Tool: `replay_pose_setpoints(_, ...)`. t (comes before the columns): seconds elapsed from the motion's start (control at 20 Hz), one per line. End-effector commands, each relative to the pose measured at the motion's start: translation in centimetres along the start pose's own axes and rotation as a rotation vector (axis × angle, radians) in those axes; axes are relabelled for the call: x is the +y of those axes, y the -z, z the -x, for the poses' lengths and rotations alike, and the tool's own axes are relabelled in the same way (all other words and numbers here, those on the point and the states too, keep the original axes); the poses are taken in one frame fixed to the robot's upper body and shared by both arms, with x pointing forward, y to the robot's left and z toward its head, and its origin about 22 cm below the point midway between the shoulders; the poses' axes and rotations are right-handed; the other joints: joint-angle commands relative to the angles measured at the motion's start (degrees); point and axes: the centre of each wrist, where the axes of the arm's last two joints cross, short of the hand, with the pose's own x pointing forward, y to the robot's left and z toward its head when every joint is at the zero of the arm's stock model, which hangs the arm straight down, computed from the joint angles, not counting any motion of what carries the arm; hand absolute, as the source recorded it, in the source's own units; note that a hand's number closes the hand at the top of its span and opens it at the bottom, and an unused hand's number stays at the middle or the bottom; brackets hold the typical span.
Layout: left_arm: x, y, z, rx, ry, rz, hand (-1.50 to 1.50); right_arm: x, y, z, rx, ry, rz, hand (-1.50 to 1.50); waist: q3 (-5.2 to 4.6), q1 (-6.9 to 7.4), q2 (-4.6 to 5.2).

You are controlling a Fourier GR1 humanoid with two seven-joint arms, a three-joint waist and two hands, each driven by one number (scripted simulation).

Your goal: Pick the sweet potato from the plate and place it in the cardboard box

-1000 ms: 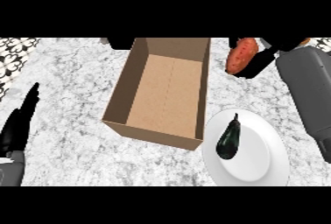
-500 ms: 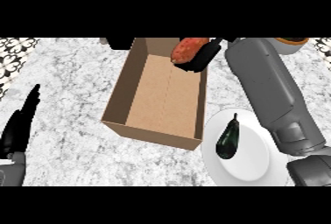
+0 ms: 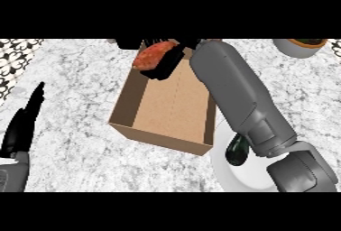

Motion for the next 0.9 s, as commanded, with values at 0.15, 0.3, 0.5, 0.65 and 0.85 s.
replay_pose_setpoints(0.15,-0.1,1.0,0.1,-0.022,0.003,0.024,0.0,3.3,-0.1,1.7,0.133,-0.049,0.053,1.5,-0.05,1.73,0.44)
replay_pose_setpoints(0.3,-0.6,0.5,-1.9,-0.052,-0.002,0.035,0.0,4.0,-0.7,2.8,0.247,0.059,-0.013,-1.5,-0.01,3.54,0.47)
replay_pose_setpoints(0.5,-1.8,1.5,-2.2,-0.06,-0.007,0.056,0.0,4.0,-0.5,2.6,0.244,0.075,-0.035,-1.5,-0.05,4.25,0.94)
replay_pose_setpoints(0.65,-2.5,1.7,-2.0,-0.051,0.004,0.06,0.0,4.6,-1.0,3.2,0.193,0.123,0.006,-1.5,-0.02,4.26,1.03)
replay_pose_setpoints(0.85,-1.3,1.9,-2.2,-0.068,0.009,0.037,0.0,4.9,-1.5,3.7,0.111,0.177,0.125,-1.5,0.02,4.12,1.12)
